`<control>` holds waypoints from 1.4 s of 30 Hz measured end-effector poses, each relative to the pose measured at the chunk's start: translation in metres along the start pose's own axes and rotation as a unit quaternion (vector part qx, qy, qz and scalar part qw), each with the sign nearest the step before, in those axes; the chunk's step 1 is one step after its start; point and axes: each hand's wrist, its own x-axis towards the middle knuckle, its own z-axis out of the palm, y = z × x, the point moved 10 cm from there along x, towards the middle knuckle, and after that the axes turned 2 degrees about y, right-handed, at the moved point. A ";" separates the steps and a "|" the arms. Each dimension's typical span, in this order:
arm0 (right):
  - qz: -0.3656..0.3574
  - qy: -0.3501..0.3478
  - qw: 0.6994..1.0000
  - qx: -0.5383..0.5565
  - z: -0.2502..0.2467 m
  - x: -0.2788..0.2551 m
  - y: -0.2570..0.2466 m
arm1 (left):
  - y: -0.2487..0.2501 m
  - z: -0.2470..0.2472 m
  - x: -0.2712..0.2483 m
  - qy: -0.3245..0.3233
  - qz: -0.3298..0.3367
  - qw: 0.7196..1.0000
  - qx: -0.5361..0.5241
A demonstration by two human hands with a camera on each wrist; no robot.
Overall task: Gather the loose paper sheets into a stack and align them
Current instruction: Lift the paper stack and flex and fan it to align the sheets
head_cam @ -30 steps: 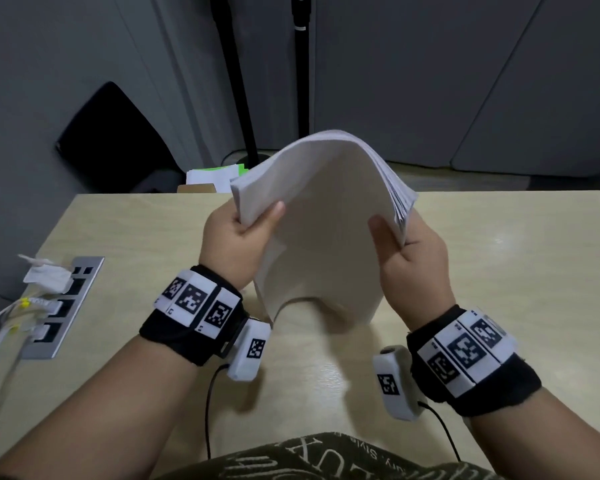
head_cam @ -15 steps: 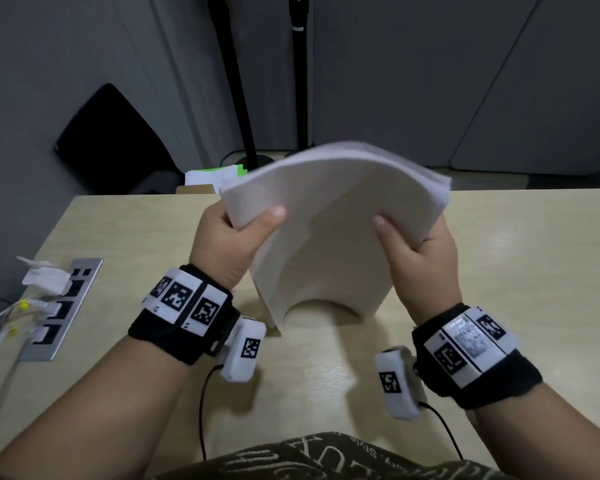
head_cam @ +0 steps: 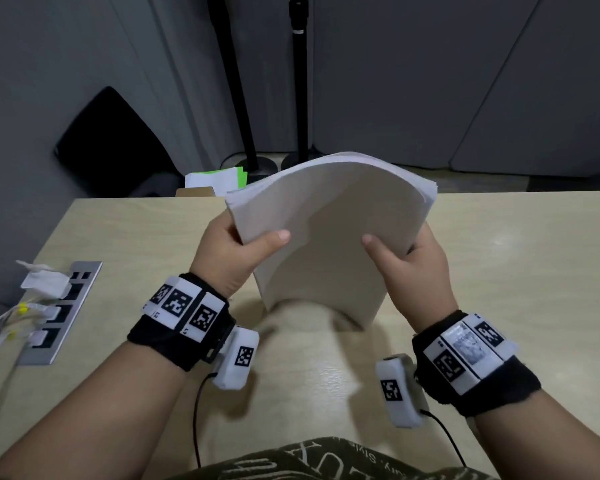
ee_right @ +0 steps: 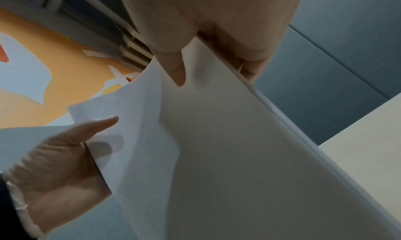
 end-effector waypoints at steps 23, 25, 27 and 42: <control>0.017 0.001 1.000 -0.019 0.007 -0.001 0.010 | -0.019 0.000 -0.009 0.026 -0.062 0.997 0.032; 0.040 0.002 0.999 -0.022 0.004 0.000 0.017 | -0.030 0.001 -0.010 0.022 -0.093 0.992 0.078; 0.037 0.009 0.999 -0.017 0.000 0.003 0.015 | -0.027 -0.007 -0.007 0.049 -0.088 0.987 0.126; -0.236 -0.105 0.933 -0.249 0.026 -0.002 -0.052 | 0.028 0.061 -0.005 -0.228 0.216 0.830 0.461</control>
